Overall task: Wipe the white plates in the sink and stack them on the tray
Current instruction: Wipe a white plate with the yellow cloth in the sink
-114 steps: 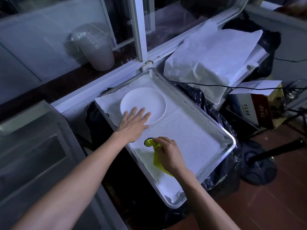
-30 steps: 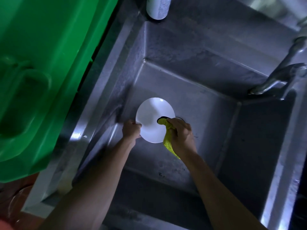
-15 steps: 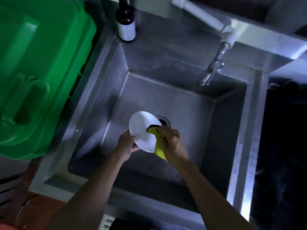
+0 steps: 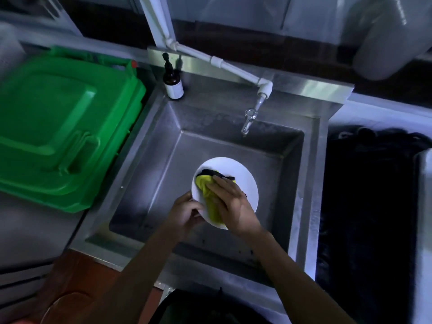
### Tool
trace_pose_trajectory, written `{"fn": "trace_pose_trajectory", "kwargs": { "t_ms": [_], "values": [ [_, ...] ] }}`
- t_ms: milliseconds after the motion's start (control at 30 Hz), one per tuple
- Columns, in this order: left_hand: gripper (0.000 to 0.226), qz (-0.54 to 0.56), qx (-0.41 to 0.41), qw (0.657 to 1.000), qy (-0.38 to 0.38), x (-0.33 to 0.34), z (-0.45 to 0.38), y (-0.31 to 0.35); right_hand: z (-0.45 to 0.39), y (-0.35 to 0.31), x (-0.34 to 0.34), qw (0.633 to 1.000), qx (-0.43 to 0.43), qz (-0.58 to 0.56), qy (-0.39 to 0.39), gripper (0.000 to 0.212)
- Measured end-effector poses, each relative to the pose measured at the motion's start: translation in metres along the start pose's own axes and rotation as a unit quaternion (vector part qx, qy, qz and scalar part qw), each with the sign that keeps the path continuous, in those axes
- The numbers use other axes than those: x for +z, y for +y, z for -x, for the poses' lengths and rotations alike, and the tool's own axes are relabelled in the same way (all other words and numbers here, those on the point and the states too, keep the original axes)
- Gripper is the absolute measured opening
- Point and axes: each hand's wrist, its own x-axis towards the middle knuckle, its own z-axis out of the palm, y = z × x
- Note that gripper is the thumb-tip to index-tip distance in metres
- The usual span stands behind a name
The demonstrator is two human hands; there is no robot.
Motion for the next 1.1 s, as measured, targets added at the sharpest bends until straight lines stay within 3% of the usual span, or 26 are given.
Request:
{"fn": "trace_pose_trajectory", "kwargs": {
  "t_ms": [267, 500, 667, 800, 1100],
  "values": [
    [0.050, -0.008, 0.060, 0.998, -0.012, 0.034, 0.032, 0.021, 0.024, 0.007, -0.030, 0.990, -0.090, 0.107, 0.023, 0.046],
    [0.049, -0.031, 0.062, 0.997, -0.028, 0.043, 0.044, 0.024, 0.016, 0.002, -0.035, 0.978, -0.129, 0.166, -0.003, 0.060],
    [0.054, -0.045, 0.056, 0.997, -0.026, 0.051, 0.050, 0.027, -0.002, -0.003, -0.046, 0.984, -0.091, 0.153, 0.030, 0.053],
    [0.040, -0.040, 0.075, 0.996, -0.024, 0.058, 0.055, 0.027, -0.020, 0.001, -0.057, 0.987, -0.059, 0.138, 0.060, 0.050],
    [0.056, -0.027, 0.116, 0.992, 0.039, 0.069, 0.062, 0.031, -0.019, 0.032, -0.067, 0.982, 0.034, 0.140, 0.122, 0.052]
  ]
}}
